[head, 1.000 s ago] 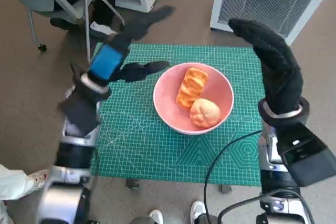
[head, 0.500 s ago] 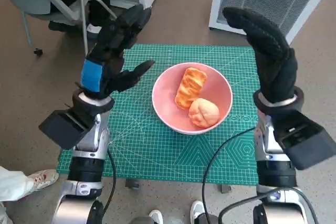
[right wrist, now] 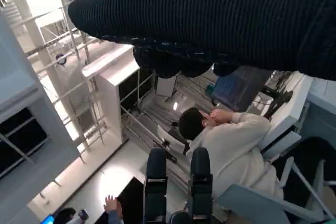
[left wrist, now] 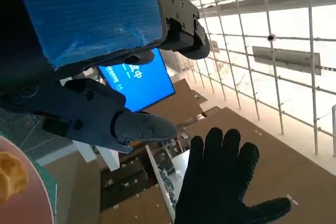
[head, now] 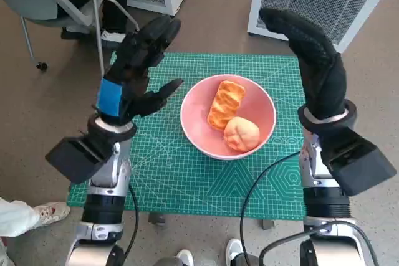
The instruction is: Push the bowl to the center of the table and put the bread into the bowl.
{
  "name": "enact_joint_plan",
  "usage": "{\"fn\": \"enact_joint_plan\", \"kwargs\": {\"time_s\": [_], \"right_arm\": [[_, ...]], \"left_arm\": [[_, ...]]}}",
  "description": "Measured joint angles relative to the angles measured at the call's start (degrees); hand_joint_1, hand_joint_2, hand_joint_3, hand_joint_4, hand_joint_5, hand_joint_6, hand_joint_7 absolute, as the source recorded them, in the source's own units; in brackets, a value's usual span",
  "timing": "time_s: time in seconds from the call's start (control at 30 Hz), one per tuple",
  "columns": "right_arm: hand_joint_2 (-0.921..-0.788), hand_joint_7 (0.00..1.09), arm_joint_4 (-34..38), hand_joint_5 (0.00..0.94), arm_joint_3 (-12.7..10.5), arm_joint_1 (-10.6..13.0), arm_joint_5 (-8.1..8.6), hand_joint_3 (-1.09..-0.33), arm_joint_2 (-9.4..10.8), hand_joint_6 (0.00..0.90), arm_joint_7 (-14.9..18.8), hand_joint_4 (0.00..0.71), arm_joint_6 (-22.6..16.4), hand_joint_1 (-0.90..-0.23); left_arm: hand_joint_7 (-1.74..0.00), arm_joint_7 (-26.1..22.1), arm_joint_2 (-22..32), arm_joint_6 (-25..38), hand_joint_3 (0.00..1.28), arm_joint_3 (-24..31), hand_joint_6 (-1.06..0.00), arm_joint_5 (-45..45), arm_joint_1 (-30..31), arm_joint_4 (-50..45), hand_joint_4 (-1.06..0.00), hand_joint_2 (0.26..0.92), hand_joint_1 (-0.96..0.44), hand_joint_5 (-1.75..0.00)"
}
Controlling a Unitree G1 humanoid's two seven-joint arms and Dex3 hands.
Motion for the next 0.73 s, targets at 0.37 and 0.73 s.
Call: {"fn": "enact_joint_plan", "kwargs": {"time_s": [0.37, 0.73], "right_arm": [[-0.921, 0.65, 0.98, 0.129, -0.02, -0.23, 0.12, -0.822, 0.0, -0.001, 0.65, 0.209, -0.09, -0.588], [-0.921, 0.65, 1.22, 0.116, -0.02, -0.23, 0.03, -0.818, 0.1, -0.001, 0.63, 0.219, -1.18, -0.596]], "left_arm": [[-0.27, 3.21, -0.05, 0.0, 0.28, -0.22, -0.35, 3.22, 0.45, -0.58, -0.4, 0.921, -0.45, 0.0], [-0.25, 3.56, -0.07, 0.36, 0.29, -0.9, -0.35, 3.97, 0.93, -1.55, -0.4, 0.921, -0.46, 0.0]]}}
